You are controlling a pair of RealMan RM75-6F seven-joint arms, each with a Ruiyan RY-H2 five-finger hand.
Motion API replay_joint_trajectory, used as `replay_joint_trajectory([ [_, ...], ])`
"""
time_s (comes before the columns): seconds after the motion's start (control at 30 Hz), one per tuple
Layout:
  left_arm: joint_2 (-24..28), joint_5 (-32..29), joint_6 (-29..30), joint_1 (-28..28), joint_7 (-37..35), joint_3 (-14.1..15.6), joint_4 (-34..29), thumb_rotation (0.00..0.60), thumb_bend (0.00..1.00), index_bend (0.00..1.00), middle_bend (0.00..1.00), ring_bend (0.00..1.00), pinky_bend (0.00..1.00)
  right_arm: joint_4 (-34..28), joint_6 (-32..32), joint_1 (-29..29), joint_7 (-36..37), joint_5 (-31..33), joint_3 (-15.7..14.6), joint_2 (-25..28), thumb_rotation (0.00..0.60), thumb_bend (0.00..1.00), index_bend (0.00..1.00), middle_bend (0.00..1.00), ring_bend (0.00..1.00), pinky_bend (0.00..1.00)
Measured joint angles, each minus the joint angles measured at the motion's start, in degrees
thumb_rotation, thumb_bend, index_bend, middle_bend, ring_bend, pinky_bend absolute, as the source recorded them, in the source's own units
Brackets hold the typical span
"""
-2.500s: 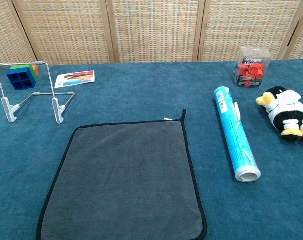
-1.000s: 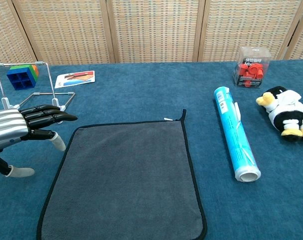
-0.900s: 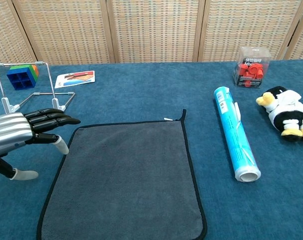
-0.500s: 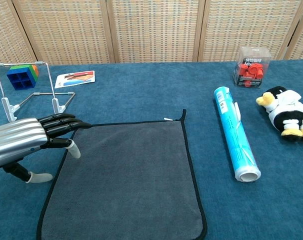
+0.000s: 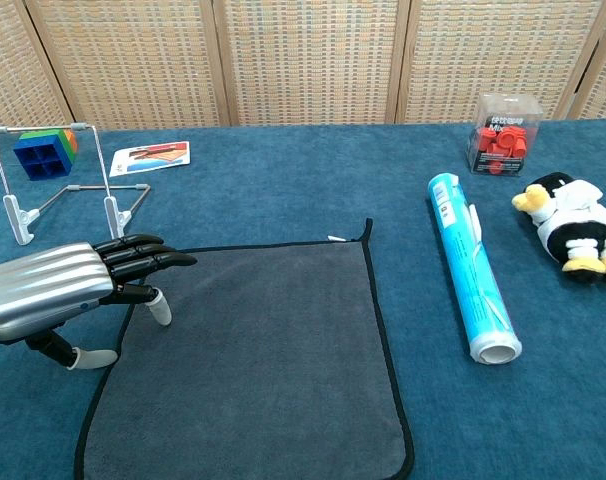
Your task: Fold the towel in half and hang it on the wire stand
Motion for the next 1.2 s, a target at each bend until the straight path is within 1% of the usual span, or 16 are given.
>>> replay_joint_trajectory([
  [0.03,0.0,-0.1,0.0,-0.1,0.1,0.1,0.0,0.6,0.36,0.38,0.03,0.0,0.0,0.0,0.0,0.0,0.1,0.0,0.0,0.0,0.6,0.0,0.0,0.0,0.0,0.0],
  [0.23,0.0,-0.3,-0.1,-0.5,1.0,0.7,-0.6,0.6,0.4,0.39,0.03,0.0,0.0,-0.1,0.0,0.0,0.6,0.0,0.0,0.3,0.6,0.0,0.0,0.0,0.0,0.0],
  [0.4,0.2,-0.6,-0.1,-0.7,1.4,1.1,-1.2,0.6,0.4,0.4,0.03,0.0,0.0,-0.2,-0.1,-0.1,0.8,0.0,-0.1,0.4,0.6,0.0,0.0,0.0,0.0,0.0],
  [0.43,0.2,-0.6,-0.1,-0.7,1.5,1.2,-1.3,0.6,0.4,0.41,0.03,0.0,0.0,-0.2,-0.1,-0.1,0.8,0.0,-0.1,0.5,0.6,0.0,0.0,0.0,0.0,0.0],
  [0.5,0.3,-0.7,-0.1,-0.8,1.6,1.3,-1.5,0.6,0.41,0.48,0.04,0.0,0.0,-0.3,-0.1,-0.1,0.8,0.0,-0.1,0.5,0.6,0.0,0.0,0.0,0.0,0.0],
  [0.57,0.4,-0.7,0.0,-0.8,1.7,1.5,-1.6,0.6,0.43,0.59,0.04,0.0,0.0,-0.3,-0.2,-0.1,0.9,0.1,-0.1,0.6,0.6,0.0,0.0,0.0,0.0,0.0],
  [0.63,0.5,-0.8,0.1,-0.8,1.8,1.6,-1.8,0.6,0.46,0.63,0.04,0.0,0.0,-0.3,-0.3,-0.1,1.0,0.1,-0.1,0.6,0.6,0.0,0.0,0.0,0.0,0.0],
  [0.73,0.6,-1.1,0.1,-0.7,1.8,1.7,-2.1,0.6,0.49,0.66,0.04,0.0,0.0,-0.4,-0.4,-0.1,1.1,0.2,-0.1,0.6,0.6,0.0,0.0,0.0,0.0,0.0],
  [0.93,0.9,-1.4,0.5,-0.7,1.9,1.7,-2.5,0.6,0.5,0.7,0.05,0.0,0.0,-0.5,-0.4,-0.1,1.3,0.1,-0.2,0.8,0.6,0.0,0.0,0.0,0.0,0.0],
  [1.2,2.5,-1.6,1.1,0.0,1.9,2.4,-2.2,0.6,0.5,0.71,0.05,0.0,0.0,-0.5,-0.7,0.0,1.4,0.3,-0.2,0.8,0.6,0.0,0.0,0.0,0.0,0.0],
])
